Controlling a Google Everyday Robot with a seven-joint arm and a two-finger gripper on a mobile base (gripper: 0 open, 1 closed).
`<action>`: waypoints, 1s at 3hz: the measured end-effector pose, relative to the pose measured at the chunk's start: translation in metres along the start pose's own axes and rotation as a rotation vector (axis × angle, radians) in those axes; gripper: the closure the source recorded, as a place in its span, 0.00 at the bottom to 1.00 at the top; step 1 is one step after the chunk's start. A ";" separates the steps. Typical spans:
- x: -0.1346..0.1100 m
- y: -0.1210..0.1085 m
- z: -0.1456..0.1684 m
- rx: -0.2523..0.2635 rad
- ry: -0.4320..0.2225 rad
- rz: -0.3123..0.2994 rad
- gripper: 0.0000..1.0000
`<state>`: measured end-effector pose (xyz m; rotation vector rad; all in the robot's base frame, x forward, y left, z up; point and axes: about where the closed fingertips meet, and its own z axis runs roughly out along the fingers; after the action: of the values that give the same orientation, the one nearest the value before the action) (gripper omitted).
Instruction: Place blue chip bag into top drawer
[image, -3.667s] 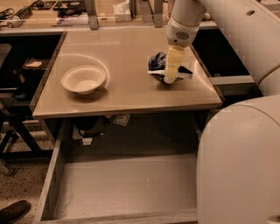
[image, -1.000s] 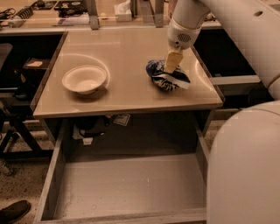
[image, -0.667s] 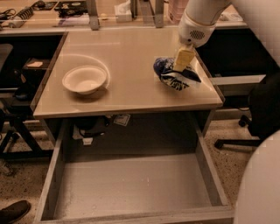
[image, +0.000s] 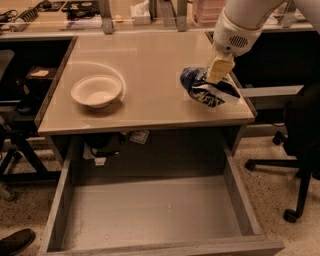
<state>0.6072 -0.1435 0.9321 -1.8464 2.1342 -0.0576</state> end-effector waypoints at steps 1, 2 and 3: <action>0.004 0.017 -0.013 -0.014 -0.003 -0.009 1.00; 0.012 0.057 -0.029 -0.038 0.004 0.008 1.00; 0.017 0.107 -0.045 -0.068 0.025 0.015 1.00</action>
Offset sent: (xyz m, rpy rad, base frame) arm -0.1401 -0.0163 0.0008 -0.0246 0.1329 -0.0176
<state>0.4914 -0.1503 0.9460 -1.8768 2.1918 -0.0049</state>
